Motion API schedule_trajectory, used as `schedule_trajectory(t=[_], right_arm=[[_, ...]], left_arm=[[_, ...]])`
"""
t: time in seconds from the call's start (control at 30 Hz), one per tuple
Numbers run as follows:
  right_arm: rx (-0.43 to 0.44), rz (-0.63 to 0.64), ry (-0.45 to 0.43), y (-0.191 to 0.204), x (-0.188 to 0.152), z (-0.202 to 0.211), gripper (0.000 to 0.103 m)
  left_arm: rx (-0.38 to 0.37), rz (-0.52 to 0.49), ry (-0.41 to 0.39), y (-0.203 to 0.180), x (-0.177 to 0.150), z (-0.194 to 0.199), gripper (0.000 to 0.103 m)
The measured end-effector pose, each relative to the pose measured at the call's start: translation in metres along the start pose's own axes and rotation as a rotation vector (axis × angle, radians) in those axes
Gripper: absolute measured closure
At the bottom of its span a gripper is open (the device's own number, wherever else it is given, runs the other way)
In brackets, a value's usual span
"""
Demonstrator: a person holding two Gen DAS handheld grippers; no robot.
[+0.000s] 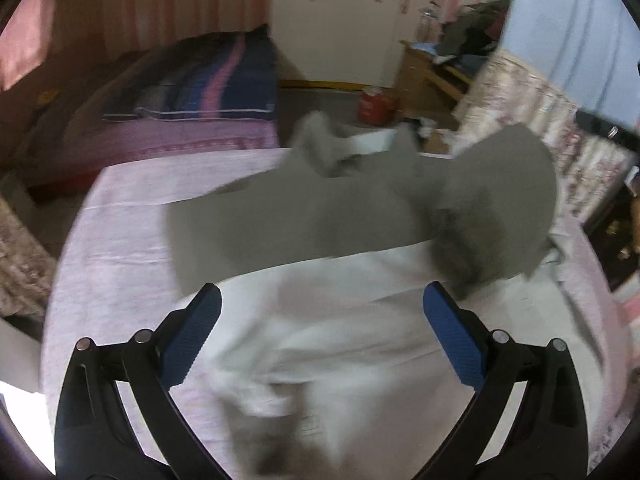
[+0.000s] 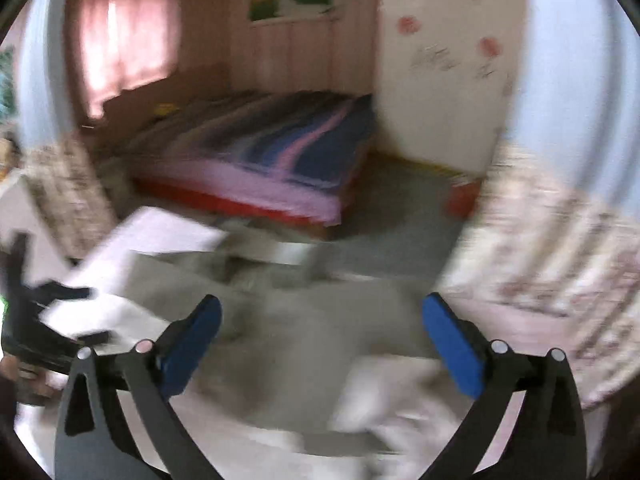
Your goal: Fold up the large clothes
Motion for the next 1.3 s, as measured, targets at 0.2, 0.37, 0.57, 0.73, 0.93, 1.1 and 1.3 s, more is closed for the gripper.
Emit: schedule_trajectory(t=[0.2,0.37,0.57,0.73,0.93,1.1,1.3], right_arm=[[-0.303,0.016,-0.018,-0.085,-0.063,0.026,0.002],[-0.336,-0.051,-0.008,-0.12,-0.094,0.03,0.002],[-0.298,-0.064,0.02,-0.131,-0.107,0.026,0.002],[-0.256,-0.061,0.033,-0.125,-0.112,0.022,0.002],[-0.256,-0.058,0.026,-0.118,-0.096,0.02,0.002],[-0.284,-0.01,0.048,-0.104,-0.085,0.011,0.002],[-0.341,0.071,0.12,-0.088,-0.086,-0.01,0.002]], left_arm=[[-0.102,-0.061,0.06,-0.092,0.006,-0.018,0.003],[-0.085,-0.105,0.101,-0.139,0.0,-0.04,0.029],[-0.105,-0.061,0.152,-0.151,0.005,-0.066,0.079],[-0.122,0.028,0.017,-0.104,0.046,-0.01,0.084],[-0.135,0.132,-0.078,0.0,0.068,0.068,0.085],[-0.086,0.113,0.085,0.066,0.022,0.04,0.079],[0.234,-0.051,0.18,0.102,-0.05,-0.022,0.024]])
Point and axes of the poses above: each gripper's, at about its wrist camera, not at the fingertips, and z roughly against the way its jaws point, y to its left, x to its top, the point moved 8 cm from there along -z, roughly the way its jaws point, and after that the axes turned 10 degrees about x, right-handed, at the moved point
